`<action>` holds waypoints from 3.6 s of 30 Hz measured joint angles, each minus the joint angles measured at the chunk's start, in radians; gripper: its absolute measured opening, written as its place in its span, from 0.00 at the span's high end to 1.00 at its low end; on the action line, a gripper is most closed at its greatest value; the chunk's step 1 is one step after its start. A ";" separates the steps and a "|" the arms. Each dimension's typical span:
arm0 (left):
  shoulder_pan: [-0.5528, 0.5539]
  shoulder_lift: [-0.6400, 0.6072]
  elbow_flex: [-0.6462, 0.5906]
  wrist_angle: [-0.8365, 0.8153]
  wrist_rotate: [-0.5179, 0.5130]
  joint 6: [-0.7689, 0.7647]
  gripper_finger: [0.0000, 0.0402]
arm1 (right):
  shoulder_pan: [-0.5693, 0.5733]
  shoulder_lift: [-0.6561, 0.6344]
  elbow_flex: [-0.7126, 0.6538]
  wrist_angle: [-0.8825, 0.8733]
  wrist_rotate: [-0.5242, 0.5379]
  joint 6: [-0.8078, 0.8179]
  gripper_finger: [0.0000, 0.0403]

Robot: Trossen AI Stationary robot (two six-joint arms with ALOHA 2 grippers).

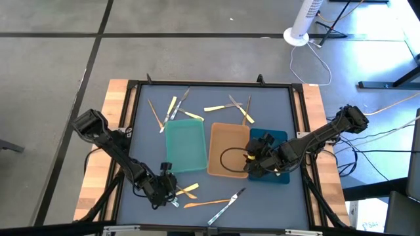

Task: Sort silverware by color (type)
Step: Put the gold knife into the green bin

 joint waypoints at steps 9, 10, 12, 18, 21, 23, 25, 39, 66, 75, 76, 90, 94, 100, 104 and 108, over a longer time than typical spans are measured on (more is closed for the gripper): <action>0.000 0.001 0.000 -0.003 0.000 -0.004 0.68 | 0.000 0.000 0.000 0.001 0.000 0.000 0.42; 0.000 0.001 0.000 -0.003 -0.001 -0.004 0.69 | 0.000 0.000 0.000 0.001 0.000 0.000 0.42; 0.000 0.001 0.000 -0.003 -0.001 -0.004 0.71 | 0.000 0.000 0.000 0.001 0.000 0.000 0.42; 0.000 0.002 0.000 -0.003 0.000 -0.004 0.77 | 0.000 0.000 0.000 0.001 0.000 0.000 0.42; 0.000 0.002 0.000 -0.003 0.000 -0.003 0.79 | 0.000 0.000 0.000 0.001 0.000 0.000 0.42; 0.000 0.002 0.000 -0.003 0.000 -0.002 0.79 | 0.000 0.000 0.000 0.001 0.000 0.000 0.42; 0.000 0.002 -0.001 -0.003 0.000 -0.002 0.79 | 0.000 0.000 0.000 0.001 0.000 0.000 0.42; 0.000 0.002 -0.002 -0.003 -0.001 -0.001 0.81 | 0.000 0.000 0.000 0.001 0.000 0.000 0.42; 0.001 -0.075 -0.005 -0.005 -0.047 0.000 0.94 | 0.000 0.000 0.000 0.001 0.000 0.000 0.42; 0.000 -0.219 -0.004 0.003 -0.108 0.000 0.94 | 0.000 0.000 0.000 0.001 0.012 0.000 0.42; 0.001 -0.236 -0.004 0.009 -0.121 0.000 0.94 | 0.000 0.000 0.000 0.002 0.017 0.000 0.42; 0.028 -0.448 -0.002 0.053 -0.446 -0.038 0.94 | 0.000 0.000 0.000 0.002 0.037 0.000 0.42; 0.071 -0.477 -0.002 0.052 -0.468 -0.091 0.94 | 0.000 0.000 0.000 0.003 0.043 0.000 0.42; 0.144 -0.484 -0.002 0.050 -0.468 -0.145 0.94 | 0.000 0.000 0.000 0.004 0.044 0.000 0.42; 0.187 -0.484 -0.002 0.050 -0.468 -0.199 0.94 | 0.000 0.000 0.000 0.004 0.044 0.000 0.42; 0.222 -0.484 -0.002 0.048 -0.466 -0.240 0.94 | 0.000 0.000 0.000 0.004 0.044 0.000 0.42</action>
